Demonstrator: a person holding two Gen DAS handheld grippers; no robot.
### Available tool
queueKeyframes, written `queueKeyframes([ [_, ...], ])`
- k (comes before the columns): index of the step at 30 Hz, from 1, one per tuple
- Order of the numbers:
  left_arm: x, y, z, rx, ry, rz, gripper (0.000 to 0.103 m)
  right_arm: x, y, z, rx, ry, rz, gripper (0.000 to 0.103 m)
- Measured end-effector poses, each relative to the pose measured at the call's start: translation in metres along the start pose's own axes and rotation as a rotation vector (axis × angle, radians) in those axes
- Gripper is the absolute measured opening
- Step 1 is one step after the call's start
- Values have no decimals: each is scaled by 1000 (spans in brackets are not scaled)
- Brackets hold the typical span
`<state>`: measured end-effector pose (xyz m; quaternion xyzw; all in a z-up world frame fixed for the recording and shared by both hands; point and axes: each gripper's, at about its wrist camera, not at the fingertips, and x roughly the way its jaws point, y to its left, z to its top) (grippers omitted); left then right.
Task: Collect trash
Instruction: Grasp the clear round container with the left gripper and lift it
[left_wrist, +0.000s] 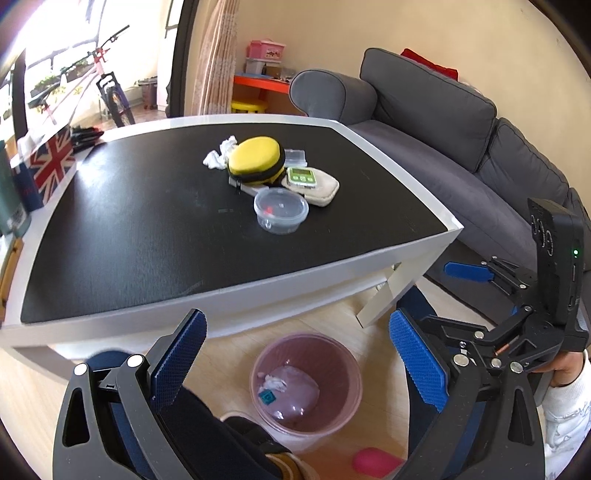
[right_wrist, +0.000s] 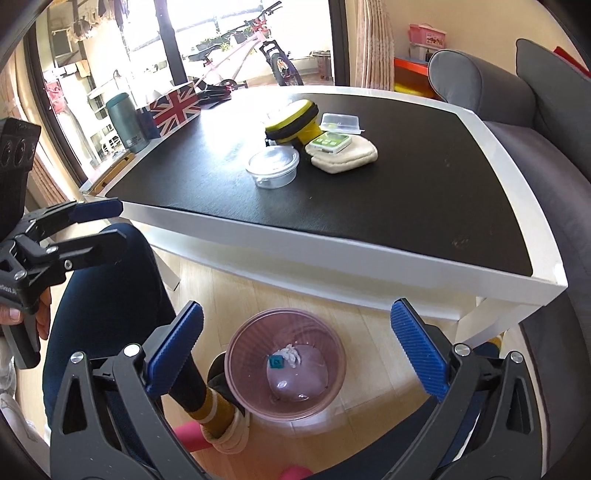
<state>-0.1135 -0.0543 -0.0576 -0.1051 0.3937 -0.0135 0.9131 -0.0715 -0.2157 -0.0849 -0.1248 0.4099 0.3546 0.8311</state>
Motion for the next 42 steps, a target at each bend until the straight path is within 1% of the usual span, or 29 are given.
queueKeyframes([
  [10, 37, 8, 45, 24, 9, 20, 96, 3, -17, 24, -4, -12, -25, 100],
  [18, 78, 7, 77, 45, 64, 39, 95, 3, -24, 30, -1, -7, -38, 100],
  [20, 86, 8, 80, 48, 81, 41, 95, 2, -25, 30, 1, -8, -42, 100],
  [29, 127, 12, 91, 58, 172, 96, 96, 0, -27, 29, 4, -7, -49, 100],
  [33, 135, 11, 92, 65, 190, 110, 95, 3, -31, 29, 12, -1, -50, 100],
  [36, 137, 10, 91, 68, 181, 122, 95, 4, -33, 27, 15, 2, -50, 100],
  [37, 137, 10, 89, 67, 174, 125, 93, 4, -33, 27, 16, 2, -50, 100],
  [39, 137, 10, 87, 64, 176, 126, 79, 5, -33, 27, 17, 4, -51, 100],
  [40, 137, 10, 86, 59, 177, 121, 77, 4, -33, 26, 17, 4, -52, 100],
  [41, 137, 11, 86, 56, 176, 118, 69, 4, -33, 26, 17, 3, -52, 100],
  [42, 137, 11, 86, 55, 177, 115, 59, 4, -33, 26, 17, 3, -52, 100],
])
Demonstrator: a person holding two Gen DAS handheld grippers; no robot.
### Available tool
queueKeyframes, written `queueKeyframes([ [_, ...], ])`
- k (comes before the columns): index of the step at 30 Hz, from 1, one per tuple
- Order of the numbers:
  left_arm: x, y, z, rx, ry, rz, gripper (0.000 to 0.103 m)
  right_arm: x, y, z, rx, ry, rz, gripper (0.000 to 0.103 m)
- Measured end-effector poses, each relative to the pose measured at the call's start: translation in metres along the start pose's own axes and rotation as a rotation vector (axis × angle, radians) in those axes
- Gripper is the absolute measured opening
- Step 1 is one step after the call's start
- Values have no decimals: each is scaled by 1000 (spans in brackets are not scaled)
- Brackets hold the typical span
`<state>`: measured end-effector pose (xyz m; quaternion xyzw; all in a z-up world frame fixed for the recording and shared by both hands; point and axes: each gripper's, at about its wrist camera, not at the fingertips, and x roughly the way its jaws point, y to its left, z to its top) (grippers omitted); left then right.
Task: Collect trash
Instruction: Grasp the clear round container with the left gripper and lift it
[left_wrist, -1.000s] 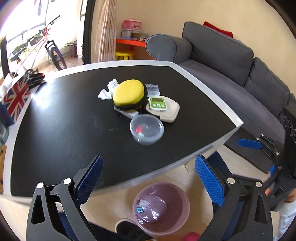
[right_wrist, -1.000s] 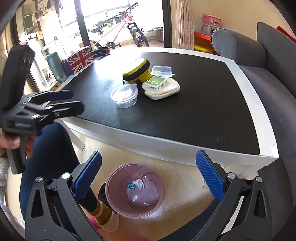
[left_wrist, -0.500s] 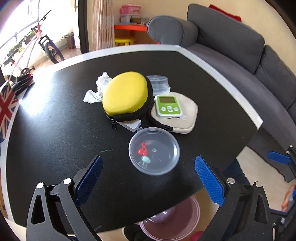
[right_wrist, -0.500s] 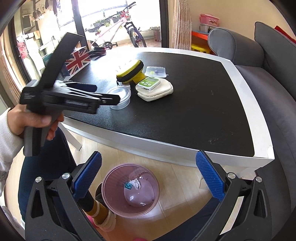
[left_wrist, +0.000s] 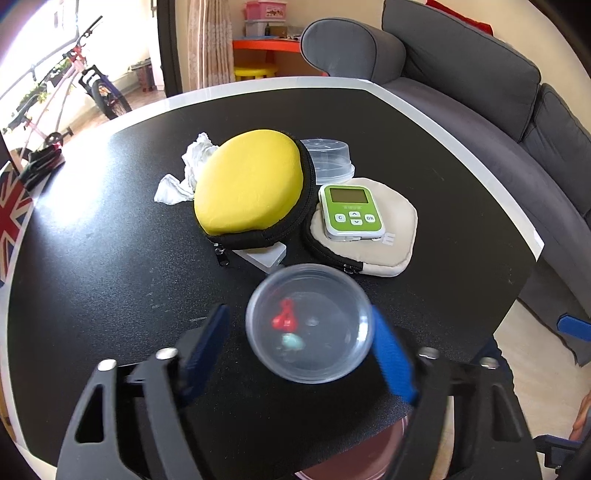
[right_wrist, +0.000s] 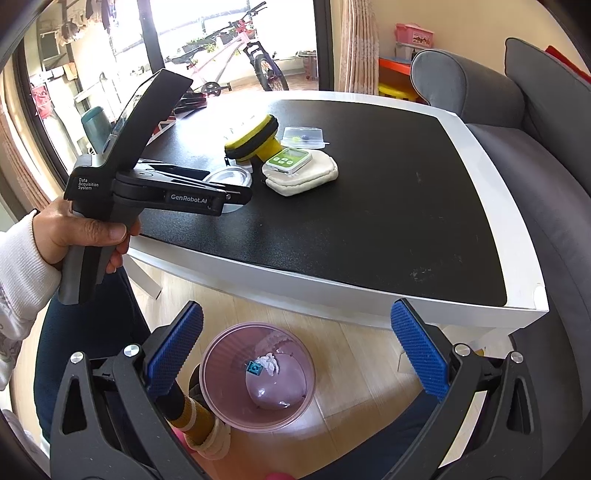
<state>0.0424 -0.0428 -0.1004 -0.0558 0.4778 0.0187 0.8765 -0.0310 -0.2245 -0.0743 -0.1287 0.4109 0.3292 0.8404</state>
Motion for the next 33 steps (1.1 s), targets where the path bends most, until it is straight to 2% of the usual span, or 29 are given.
queueKeyframes([
  [12, -24, 2, -4, 8, -38, -7, 59, 7, -2, 14, -5, -11, -9, 100],
  [21, -56, 20, -9, -5, -75, 5, 59, 24, -3, 64, 6, -25, -7, 100],
  [33, -71, 37, -11, -29, -102, -11, 59, 72, 2, 129, -17, 55, -41, 100],
])
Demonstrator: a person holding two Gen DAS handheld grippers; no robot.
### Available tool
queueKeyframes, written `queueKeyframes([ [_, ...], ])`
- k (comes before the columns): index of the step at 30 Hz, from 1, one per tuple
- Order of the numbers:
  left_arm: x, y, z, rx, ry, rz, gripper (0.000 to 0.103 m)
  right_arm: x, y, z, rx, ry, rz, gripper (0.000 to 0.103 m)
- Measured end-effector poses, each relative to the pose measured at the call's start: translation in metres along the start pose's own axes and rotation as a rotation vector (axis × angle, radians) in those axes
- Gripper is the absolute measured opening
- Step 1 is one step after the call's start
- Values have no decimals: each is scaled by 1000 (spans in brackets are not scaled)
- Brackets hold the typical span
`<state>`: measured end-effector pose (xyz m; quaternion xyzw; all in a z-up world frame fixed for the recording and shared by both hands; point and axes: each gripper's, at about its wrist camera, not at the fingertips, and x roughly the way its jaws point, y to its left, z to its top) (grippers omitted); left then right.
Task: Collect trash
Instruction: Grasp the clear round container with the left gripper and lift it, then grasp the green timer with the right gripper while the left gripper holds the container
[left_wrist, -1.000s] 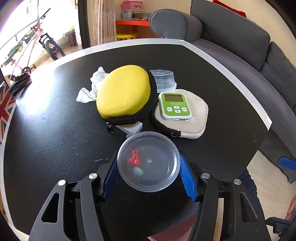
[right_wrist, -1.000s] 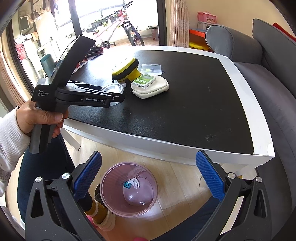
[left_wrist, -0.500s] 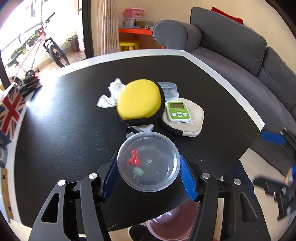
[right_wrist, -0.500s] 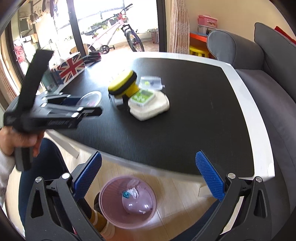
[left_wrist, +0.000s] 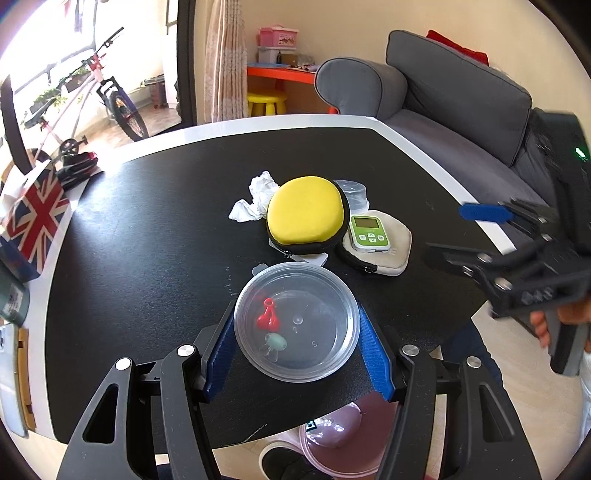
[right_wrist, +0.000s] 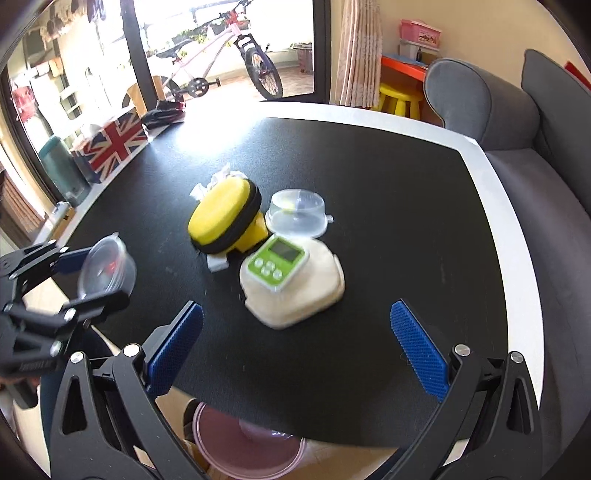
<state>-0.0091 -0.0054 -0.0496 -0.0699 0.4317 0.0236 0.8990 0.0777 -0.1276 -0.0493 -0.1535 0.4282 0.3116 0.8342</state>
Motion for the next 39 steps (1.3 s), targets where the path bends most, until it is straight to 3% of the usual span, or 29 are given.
queueKeyframes([
  [14, -3, 5, -3, -34, -9, -11, 59, 61, 18, 36, -15, 173, -20, 99],
  [16, -4, 5, -3, -35, -11, -13, 59, 66, 18, 37, -11, 189, -25, 85],
  [23, -4, 5, -3, -39, -12, -20, 59, 78, 19, 39, 4, 223, -39, 74],
  [25, -4, 5, -3, -38, -12, -22, 59, 78, 18, 40, 7, 220, -40, 60],
  [27, -4, 6, -4, -38, -11, -23, 59, 77, 18, 40, 6, 220, -37, 54],
  [35, -4, 5, -4, -34, -12, -27, 59, 65, 16, 37, 2, 179, -28, 52],
  [36, -5, 4, -5, -32, -13, -27, 59, 60, 16, 37, 1, 168, -24, 44],
  [37, -5, 4, -5, -31, -15, -27, 59, 54, 15, 36, -3, 153, -22, 22],
  [39, -7, 3, -5, -28, -19, -27, 59, 41, 15, 32, -16, 120, -26, 20],
])
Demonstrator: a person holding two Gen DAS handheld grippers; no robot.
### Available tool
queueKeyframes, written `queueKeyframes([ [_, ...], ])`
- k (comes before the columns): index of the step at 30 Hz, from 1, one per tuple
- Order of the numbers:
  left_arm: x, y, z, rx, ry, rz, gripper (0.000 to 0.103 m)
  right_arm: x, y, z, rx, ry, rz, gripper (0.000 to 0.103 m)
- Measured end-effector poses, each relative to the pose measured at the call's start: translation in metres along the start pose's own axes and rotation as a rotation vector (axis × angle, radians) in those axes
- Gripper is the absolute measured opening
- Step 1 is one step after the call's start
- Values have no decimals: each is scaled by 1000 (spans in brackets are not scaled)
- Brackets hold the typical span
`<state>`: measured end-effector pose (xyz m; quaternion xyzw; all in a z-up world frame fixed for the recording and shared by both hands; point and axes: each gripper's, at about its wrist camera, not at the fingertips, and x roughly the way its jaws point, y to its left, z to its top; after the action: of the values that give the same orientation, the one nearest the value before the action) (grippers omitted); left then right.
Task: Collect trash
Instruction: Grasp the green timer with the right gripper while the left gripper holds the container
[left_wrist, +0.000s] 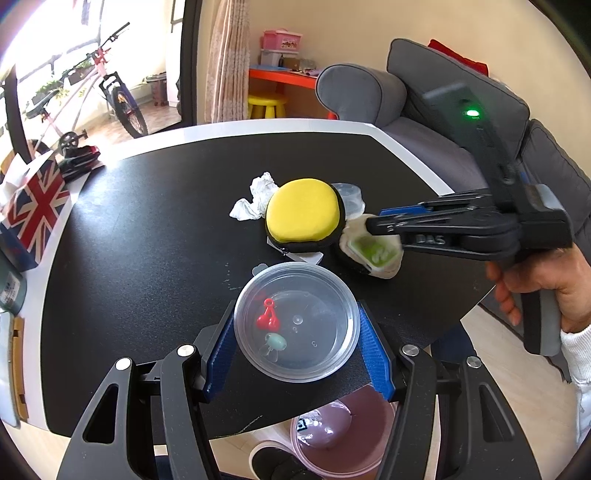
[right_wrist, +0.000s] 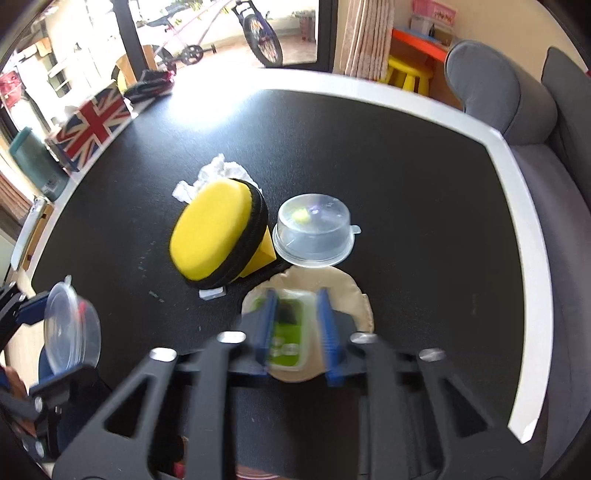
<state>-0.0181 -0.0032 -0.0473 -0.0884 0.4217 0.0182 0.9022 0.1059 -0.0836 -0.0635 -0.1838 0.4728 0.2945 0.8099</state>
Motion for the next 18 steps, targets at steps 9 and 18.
queueKeyframes([
  [9, 1, -6, -1, 3, -3, 5, 59, -5, -11, -11, 14, -18, 26, 0],
  [18, 3, -4, 2, 2, 1, 8, 59, -5, -14, -8, 28, -6, 76, 97],
])
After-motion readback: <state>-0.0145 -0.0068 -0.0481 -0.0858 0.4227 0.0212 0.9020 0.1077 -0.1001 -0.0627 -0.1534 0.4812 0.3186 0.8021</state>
